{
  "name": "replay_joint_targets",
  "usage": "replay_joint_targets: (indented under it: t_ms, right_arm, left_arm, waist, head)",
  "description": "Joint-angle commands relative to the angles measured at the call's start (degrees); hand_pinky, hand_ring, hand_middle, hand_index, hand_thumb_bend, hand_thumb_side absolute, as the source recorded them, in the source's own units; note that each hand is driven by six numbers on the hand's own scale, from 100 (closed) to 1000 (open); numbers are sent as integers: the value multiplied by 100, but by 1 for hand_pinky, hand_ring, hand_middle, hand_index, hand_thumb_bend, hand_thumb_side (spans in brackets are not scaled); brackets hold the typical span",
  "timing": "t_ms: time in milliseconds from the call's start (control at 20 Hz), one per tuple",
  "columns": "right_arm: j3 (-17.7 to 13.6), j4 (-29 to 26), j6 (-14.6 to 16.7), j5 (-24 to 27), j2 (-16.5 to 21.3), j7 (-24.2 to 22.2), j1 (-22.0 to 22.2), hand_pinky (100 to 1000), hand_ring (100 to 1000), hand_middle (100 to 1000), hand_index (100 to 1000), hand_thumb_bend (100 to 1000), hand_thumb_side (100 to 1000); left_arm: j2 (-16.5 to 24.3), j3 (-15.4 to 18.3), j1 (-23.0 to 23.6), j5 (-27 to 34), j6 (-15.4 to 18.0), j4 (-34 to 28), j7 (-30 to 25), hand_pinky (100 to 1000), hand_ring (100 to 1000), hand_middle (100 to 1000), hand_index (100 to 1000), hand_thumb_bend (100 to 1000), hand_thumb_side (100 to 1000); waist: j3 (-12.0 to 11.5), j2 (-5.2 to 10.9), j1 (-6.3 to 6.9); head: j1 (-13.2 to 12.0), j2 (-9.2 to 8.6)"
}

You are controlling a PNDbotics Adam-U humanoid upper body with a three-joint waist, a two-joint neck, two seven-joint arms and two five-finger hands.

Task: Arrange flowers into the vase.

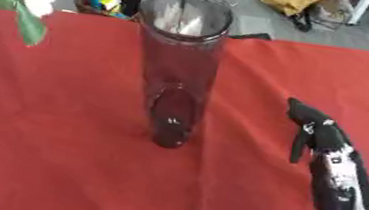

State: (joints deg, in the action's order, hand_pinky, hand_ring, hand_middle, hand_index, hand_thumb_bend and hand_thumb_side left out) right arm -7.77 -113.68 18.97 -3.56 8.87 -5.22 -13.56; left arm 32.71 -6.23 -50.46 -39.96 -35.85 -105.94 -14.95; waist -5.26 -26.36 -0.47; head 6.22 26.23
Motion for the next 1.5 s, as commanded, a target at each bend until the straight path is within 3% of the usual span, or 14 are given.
replay_joint_targets:
  t_ms: [50, 450, 600, 650, 700, 900, 1500]
  right_arm:
    - [-35, -91, 72, 108, 130, 66, -4, 918, 931, 290, 826, 100, 1000]
    - [-33, -91, 112, 174, 181, 61, -4, 912, 920, 281, 820, 100, 1000]
    - [-14, -91, 161, 279, 272, 70, 32, 909, 917, 281, 817, 100, 1000]
    - [-19, -91, 172, 307, 289, 73, 39, 908, 916, 281, 816, 100, 1000]
    - [-19, -91, 185, 334, 308, 73, 49, 906, 915, 282, 815, 100, 1000]
    - [-6, -91, 259, 460, 388, 52, 86, 901, 910, 286, 813, 100, 1000]
    - [53, -91, 302, 609, 465, -77, 121, 902, 910, 282, 813, 100, 1000]
  left_arm:
    - [110, 157, -157, 226, -83, -325, 287, 100, 100, 100, 100, 100, 745]
    - [76, 92, -216, 741, -81, -373, 979, 100, 100, 100, 100, 100, 769]
    - [-84, 264, -494, 960, -46, -551, 1225, 100, 100, 100, 100, 100, 777]
    - [-108, 280, -587, 1027, -74, -561, 1298, 100, 100, 100, 100, 100, 841]
    - [-140, 298, -674, 1095, -104, -555, 1373, 100, 100, 100, 100, 100, 792]
    - [-328, 304, -940, 1428, -120, -446, 1713, 100, 100, 100, 100, 100, 810]
    - [-675, 286, -1647, 2496, 342, 189, 2781, 100, 100, 100, 100, 100, 846]
  waist:
    - [20, 175, 23]
    - [66, 200, 45]
    - [199, 308, 112]
    - [219, 324, 123]
    - [244, 348, 132]
    - [349, 427, 153]
    - [591, 491, 247]
  head:
    - [21, -30]
    - [-6, -50]
    - [-85, -22]
    - [-88, -24]
    - [-97, -21]
    - [-161, 5]
    - [-326, 89]
